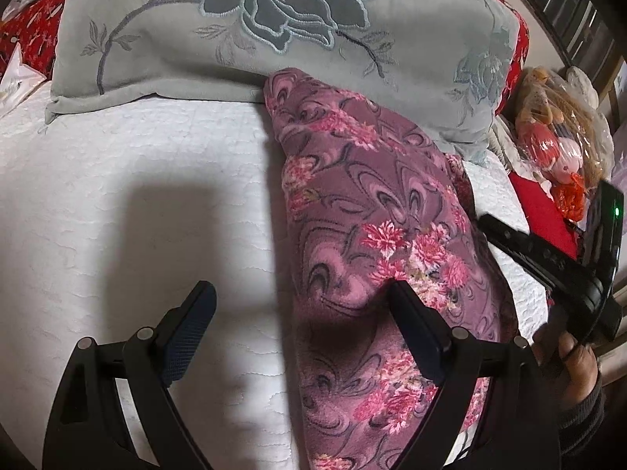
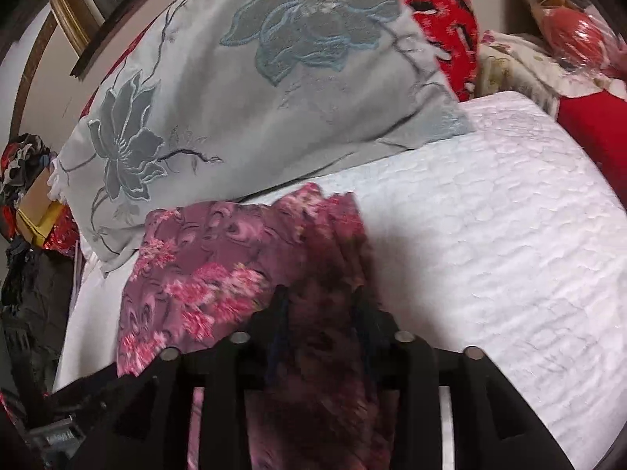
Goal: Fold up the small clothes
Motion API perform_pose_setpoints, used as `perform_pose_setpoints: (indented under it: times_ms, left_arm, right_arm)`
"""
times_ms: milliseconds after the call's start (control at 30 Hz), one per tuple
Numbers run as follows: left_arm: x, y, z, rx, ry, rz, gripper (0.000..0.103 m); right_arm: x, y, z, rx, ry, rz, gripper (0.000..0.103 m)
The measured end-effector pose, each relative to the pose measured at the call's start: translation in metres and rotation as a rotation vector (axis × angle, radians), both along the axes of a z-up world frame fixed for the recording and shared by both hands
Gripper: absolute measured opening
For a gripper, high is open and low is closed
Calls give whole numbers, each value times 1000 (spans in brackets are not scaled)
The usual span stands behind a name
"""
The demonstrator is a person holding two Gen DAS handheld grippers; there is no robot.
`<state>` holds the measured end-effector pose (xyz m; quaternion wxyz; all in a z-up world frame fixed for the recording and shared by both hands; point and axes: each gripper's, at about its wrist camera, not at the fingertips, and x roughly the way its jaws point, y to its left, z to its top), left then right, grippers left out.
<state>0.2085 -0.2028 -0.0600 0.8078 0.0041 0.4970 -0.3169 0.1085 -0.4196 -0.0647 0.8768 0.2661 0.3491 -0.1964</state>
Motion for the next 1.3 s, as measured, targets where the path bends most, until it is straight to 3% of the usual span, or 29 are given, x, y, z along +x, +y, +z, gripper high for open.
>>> perform_pose_setpoints:
  times_ms: [100,300,433,500,567,667,700,733,767,833,933,1100,1300]
  left_arm:
    - [13,13,1,-61,37,26,91]
    - [39,33,-19,-165,197,77,91]
    - [37,25,-21,-191,205,25,91]
    - [34,19,-25,-221,241,-15,93]
    - [30,13,-25,-229,228,-31,98]
    - [26,7,-25,-256,234,-52,99]
    - [25,5,-26,-270,244,-55,97]
    - [23,4,-26,-283,248,-62,81]
    - [20,1,-27,-284,256,-85,66]
    - [13,-5,-24,-217,193,-86,54]
    - [5,-3,-18,-196,132,-83,41]
    - [0,22,-11,-193,150,-41,37]
    - [-20,63,4,-119,107,12,37]
  right_arm:
    - [-19,-10,2,20,-9,-33,43]
    - [-45,-31,-11,166,-49,-55,53]
    - [-33,-25,-27,303,-80,64,57]
    - [-27,-19,-29,308,-89,95,59]
    - [-19,-13,-29,296,-95,120,67]
    - [-10,-10,-32,300,-96,120,67]
    - [-8,-7,-31,278,-79,120,64]
    - [-7,-4,-28,244,-62,128,52]
    - [-4,2,-25,212,-47,147,32]
    - [-3,14,-15,116,-32,165,24]
    - [-4,30,-2,24,-17,164,21]
    - [-13,49,18,4,-66,160,20]
    - [-22,97,25,54,-91,244,20]
